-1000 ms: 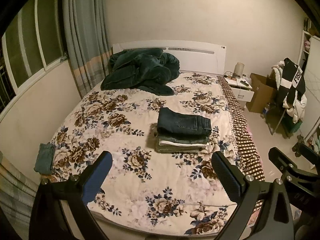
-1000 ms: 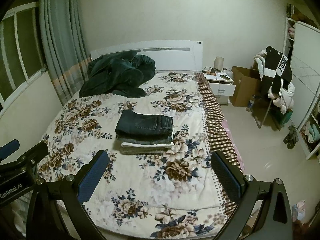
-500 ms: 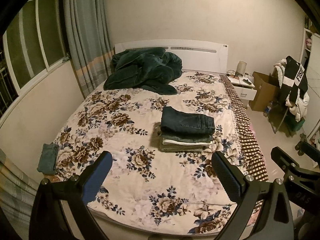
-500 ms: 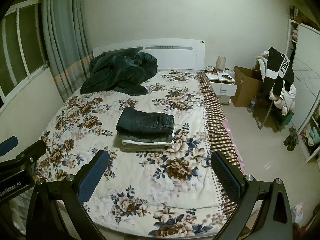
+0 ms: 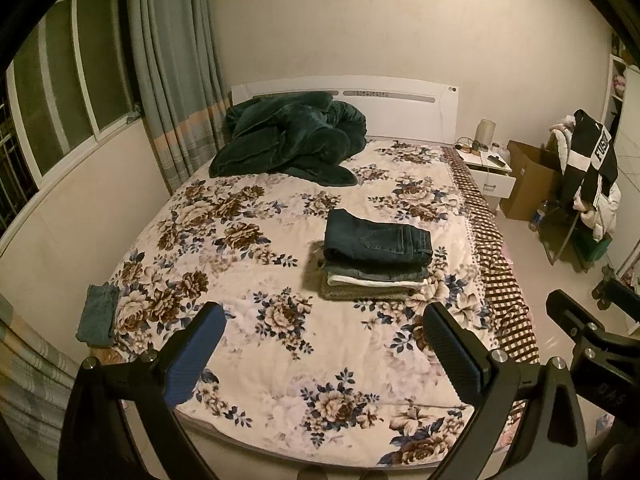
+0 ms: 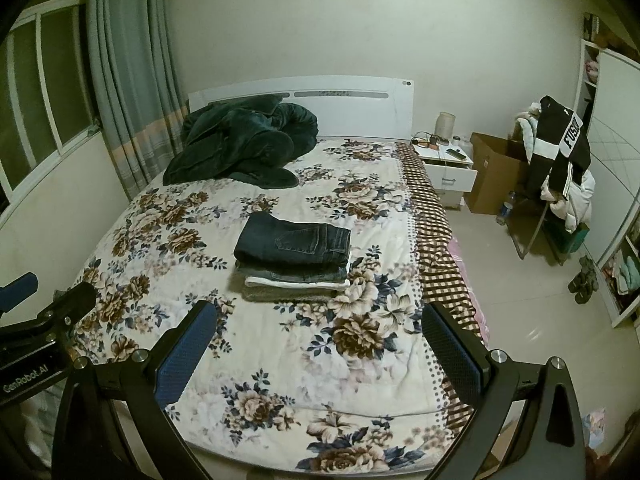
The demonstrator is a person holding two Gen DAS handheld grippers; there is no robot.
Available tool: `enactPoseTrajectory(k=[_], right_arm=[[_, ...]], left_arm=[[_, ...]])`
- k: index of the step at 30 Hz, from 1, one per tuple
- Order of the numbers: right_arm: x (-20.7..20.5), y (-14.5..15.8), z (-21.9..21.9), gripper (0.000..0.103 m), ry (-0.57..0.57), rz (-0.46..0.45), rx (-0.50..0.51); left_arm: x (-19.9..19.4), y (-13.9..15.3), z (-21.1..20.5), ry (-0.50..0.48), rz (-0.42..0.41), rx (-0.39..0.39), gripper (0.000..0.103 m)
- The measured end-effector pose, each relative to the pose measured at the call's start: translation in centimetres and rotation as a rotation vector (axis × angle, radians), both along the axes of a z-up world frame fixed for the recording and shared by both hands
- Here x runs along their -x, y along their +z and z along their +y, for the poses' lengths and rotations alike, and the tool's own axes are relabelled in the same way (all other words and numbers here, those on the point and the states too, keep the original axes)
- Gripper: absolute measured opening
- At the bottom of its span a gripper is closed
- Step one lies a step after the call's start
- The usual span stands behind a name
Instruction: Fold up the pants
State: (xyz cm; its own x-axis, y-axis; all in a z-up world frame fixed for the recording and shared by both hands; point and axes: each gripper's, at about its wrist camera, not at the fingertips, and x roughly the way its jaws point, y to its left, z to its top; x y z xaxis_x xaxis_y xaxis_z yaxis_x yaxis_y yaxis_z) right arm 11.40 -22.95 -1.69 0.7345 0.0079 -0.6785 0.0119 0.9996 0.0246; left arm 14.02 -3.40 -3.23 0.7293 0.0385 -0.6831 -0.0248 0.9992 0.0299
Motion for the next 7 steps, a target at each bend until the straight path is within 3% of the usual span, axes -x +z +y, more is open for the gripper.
enactPoseTrajectory(k=[7], right_arm=[[0.09,-0.15,0.1,0.103,0.001,0.001,0.001]], left_arm=[[0.43,-0.39,0.5,0.003,-0.007,-0.005,0.101]])
